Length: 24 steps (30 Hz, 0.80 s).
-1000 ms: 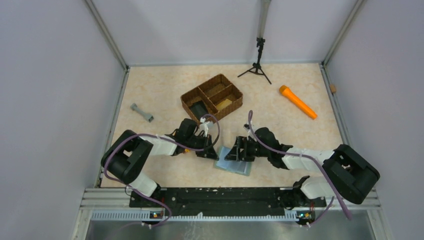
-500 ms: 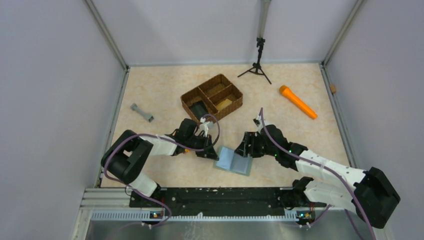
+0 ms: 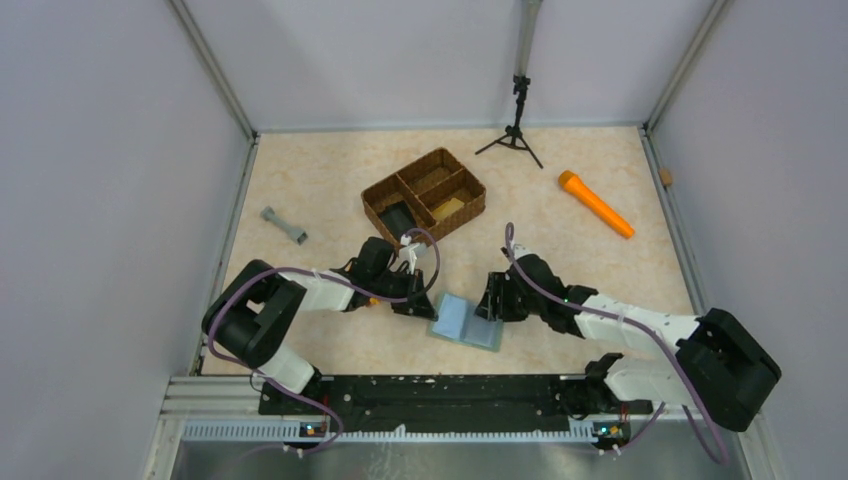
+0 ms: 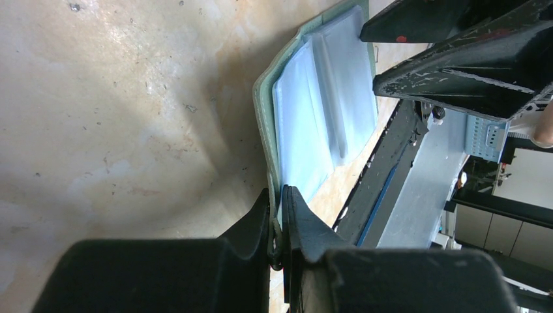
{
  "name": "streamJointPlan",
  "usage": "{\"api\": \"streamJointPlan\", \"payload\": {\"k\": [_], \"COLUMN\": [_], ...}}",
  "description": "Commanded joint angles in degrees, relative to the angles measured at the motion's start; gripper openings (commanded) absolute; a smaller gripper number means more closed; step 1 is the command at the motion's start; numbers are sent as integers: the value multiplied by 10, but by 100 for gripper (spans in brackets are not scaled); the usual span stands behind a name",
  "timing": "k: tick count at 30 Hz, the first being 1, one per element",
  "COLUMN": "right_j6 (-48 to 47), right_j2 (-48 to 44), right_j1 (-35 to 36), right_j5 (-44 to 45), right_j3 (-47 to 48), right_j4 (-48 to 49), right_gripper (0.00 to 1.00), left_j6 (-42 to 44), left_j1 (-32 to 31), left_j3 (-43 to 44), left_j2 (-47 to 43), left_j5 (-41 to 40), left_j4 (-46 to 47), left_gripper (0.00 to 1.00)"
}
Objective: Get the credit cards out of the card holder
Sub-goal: Open the card holder at the center of the board.
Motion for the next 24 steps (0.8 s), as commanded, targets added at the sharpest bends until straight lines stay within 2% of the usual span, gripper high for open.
{"api": "streamJointPlan", "payload": {"k": [1,10,18,22,23,24], "right_j6": [-8,12,51,54,54,54], "right_j2": [33,85,133,137,134,132], "right_j1": [8,38,59,62,61,62], "right_j5": [3,-26,-79,-91,-91,-91], "right_j3": [-11,-16,-27,-26,-25,-25], "right_j4": [35,117,216,227,226,226], "right_gripper": [49,42,42,42,41,41], "left_j6": [9,12,14,16,17,20], "left_j1": [-3,-5,-7,-7,-7,-7], "left_j3": [16,20,21,21,21,20], "left_j2": [-6,1,1,-2,-4,-9], "left_j5": [1,-2,-5,-10,-14,-21], "left_j4": [8,3,1,-3,-4,-8], "left_gripper": [0,0,0,0,2,12]}}
